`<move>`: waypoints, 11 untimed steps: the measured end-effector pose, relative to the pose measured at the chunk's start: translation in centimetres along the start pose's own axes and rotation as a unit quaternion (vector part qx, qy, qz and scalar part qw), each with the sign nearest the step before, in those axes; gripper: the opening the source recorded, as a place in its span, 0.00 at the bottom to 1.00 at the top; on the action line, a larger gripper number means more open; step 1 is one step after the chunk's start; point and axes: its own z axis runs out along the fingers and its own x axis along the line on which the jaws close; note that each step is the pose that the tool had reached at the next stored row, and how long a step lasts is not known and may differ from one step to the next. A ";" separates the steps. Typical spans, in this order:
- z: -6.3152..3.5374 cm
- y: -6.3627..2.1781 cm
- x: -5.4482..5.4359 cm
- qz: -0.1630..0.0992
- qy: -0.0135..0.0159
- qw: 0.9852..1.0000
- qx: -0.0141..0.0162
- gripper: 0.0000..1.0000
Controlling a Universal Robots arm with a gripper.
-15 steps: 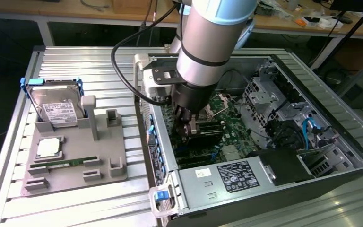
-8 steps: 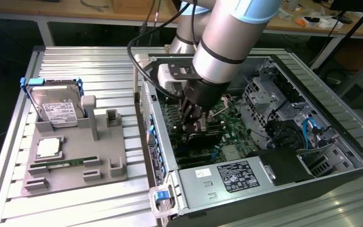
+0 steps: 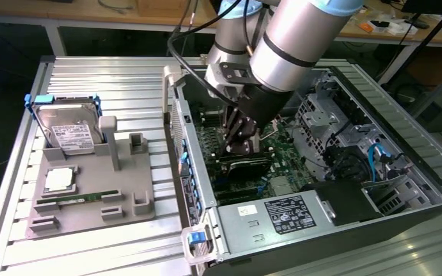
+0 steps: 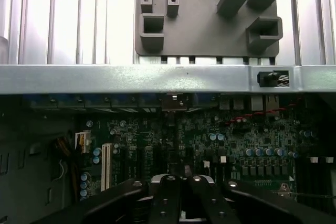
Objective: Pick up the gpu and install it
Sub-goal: 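Press down on the gpu until it lock into place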
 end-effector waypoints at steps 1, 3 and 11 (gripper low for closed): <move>-0.10 -0.03 0.0 0.000 0.000 1.000 -0.003 0.11; -0.14 -0.03 0.0 0.000 0.000 1.000 -0.006 0.11; -0.04 0.64 0.0 0.000 0.000 1.000 -0.008 0.11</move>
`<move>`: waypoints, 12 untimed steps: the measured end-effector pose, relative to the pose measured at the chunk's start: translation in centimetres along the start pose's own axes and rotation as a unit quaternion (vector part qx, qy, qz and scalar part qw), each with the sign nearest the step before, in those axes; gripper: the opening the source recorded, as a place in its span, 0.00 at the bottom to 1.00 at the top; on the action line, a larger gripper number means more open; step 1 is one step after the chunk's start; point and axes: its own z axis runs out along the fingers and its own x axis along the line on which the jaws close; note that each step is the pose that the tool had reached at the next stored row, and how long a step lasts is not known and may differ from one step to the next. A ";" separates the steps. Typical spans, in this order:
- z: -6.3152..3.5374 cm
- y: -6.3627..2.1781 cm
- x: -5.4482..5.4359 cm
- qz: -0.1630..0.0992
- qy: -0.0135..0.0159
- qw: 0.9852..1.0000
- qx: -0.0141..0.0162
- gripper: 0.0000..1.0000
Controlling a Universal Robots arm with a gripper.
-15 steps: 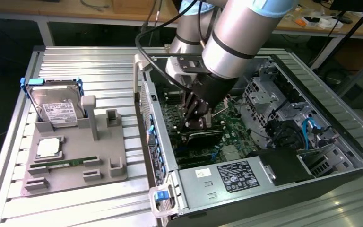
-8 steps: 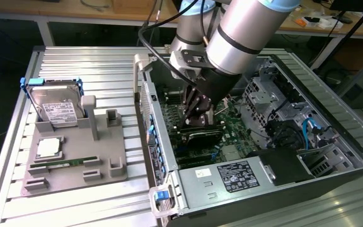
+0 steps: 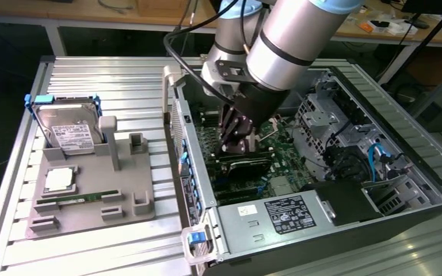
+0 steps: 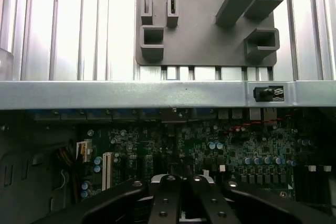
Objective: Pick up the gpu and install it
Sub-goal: 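Press down on the gpu until it lock into place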
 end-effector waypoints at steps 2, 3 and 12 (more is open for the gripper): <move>0.01 -0.01 0.0 0.000 -0.001 1.000 -0.008 0.11; 0.02 -0.01 0.0 0.000 -0.001 1.000 -0.014 0.11; 0.02 -0.24 0.0 0.002 -0.003 0.998 -0.055 0.11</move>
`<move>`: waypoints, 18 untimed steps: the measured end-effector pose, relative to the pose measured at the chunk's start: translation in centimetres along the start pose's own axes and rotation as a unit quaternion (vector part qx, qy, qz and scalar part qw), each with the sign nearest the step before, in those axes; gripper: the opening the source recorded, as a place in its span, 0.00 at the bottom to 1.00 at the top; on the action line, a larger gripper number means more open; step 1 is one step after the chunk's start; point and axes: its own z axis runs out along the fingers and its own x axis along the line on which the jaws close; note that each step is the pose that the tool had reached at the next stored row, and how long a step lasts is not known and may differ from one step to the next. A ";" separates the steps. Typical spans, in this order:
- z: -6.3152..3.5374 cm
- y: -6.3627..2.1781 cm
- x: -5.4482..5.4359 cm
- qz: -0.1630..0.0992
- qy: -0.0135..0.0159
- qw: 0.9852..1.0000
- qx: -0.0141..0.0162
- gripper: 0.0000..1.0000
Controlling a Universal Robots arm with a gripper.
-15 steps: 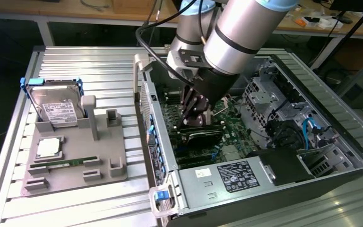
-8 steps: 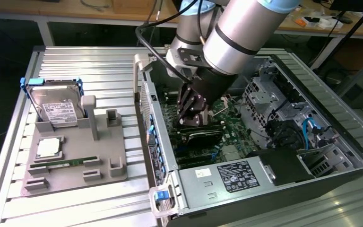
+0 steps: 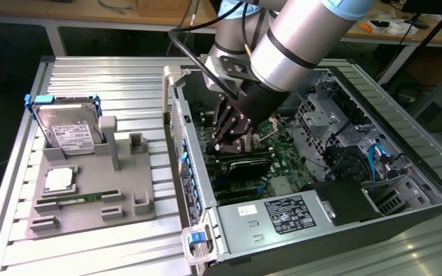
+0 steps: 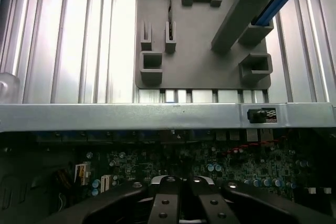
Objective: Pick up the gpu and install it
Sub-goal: 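Press down on the gpu until it lock into place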
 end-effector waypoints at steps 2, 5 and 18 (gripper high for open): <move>0.00 0.00 0.0 0.000 0.000 1.000 -0.003 0.11; 0.00 0.00 0.0 0.000 -0.001 1.000 -0.007 0.11; 0.56 -0.17 0.0 0.001 -0.001 1.000 -0.030 0.11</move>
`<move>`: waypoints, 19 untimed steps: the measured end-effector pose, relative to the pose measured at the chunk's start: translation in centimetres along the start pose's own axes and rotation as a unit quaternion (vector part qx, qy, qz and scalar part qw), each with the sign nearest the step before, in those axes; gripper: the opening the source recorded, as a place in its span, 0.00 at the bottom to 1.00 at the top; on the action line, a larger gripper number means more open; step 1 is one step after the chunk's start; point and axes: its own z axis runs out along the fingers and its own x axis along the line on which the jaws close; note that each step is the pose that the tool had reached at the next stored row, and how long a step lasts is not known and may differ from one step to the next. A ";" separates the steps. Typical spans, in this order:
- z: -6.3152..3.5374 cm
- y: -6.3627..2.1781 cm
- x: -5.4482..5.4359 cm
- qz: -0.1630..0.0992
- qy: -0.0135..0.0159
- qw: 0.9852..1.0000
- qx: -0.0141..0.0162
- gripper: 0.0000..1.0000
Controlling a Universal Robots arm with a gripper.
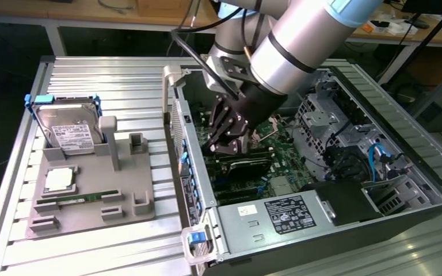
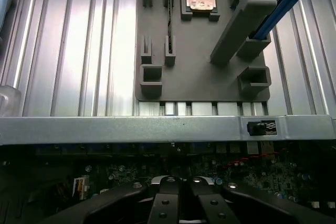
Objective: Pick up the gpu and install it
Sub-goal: 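Press down on the gpu until it lock into place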
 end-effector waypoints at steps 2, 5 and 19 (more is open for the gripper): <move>0.28 -0.11 0.0 0.000 0.000 1.000 -0.002 0.11; 0.64 -0.25 0.0 0.000 0.000 1.000 -0.004 0.11; 0.79 -0.84 0.0 0.000 -0.002 1.000 -0.026 0.11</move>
